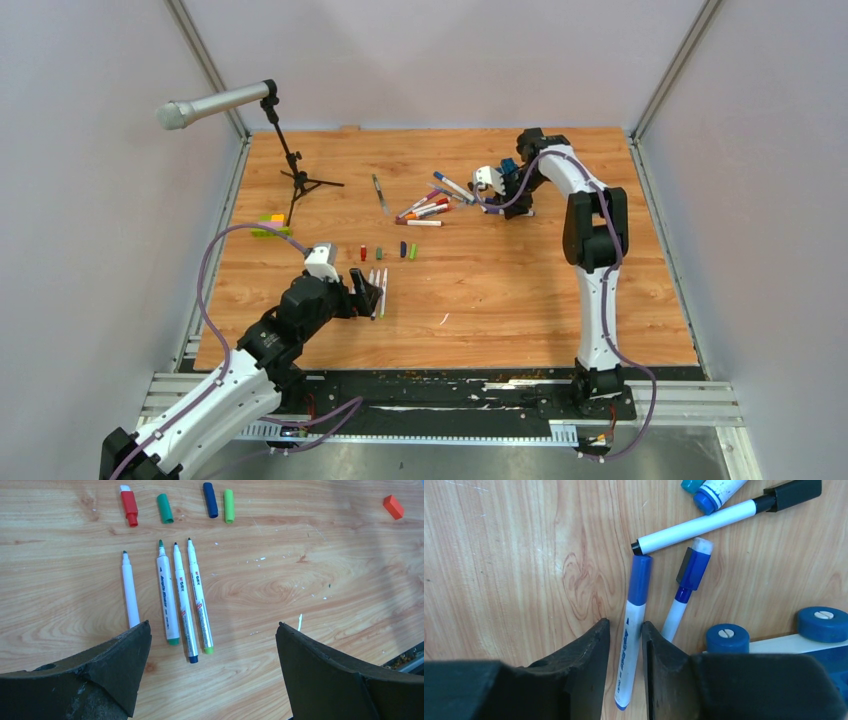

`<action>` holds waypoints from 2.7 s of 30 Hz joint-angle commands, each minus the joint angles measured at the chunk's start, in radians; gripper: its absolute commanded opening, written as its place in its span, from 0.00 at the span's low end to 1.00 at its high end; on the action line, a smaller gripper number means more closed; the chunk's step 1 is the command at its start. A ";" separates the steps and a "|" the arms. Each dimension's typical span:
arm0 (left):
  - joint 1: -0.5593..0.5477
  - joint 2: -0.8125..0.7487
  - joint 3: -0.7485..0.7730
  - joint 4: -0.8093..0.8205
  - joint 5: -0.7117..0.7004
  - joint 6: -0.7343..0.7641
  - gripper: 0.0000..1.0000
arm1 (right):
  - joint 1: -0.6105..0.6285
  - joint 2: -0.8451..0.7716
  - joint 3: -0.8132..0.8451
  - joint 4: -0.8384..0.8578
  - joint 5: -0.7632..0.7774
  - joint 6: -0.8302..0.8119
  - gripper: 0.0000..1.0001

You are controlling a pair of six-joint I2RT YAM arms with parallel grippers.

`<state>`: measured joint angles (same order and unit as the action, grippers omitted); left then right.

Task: Open the pen caps
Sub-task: Pick up the pen from the center of the board, then open the pen cap from the pen.

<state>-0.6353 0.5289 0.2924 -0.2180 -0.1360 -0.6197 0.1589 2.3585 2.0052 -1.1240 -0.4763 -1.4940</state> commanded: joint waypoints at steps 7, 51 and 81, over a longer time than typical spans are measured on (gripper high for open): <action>0.000 -0.004 -0.002 0.058 0.025 -0.026 1.00 | 0.010 0.033 0.027 -0.110 0.037 0.071 0.12; -0.131 1.215 0.249 1.305 0.065 -0.641 0.90 | 0.133 -0.573 -0.812 0.512 -0.471 0.929 0.00; -0.162 1.347 0.347 1.240 0.046 -0.641 0.38 | 0.188 -0.540 -0.821 0.550 -0.452 0.977 0.14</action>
<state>-0.7914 1.8664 0.6147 1.0271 -0.0631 -1.2903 0.3401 1.8145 1.1915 -0.6235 -0.9363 -0.5266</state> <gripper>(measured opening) 0.401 0.057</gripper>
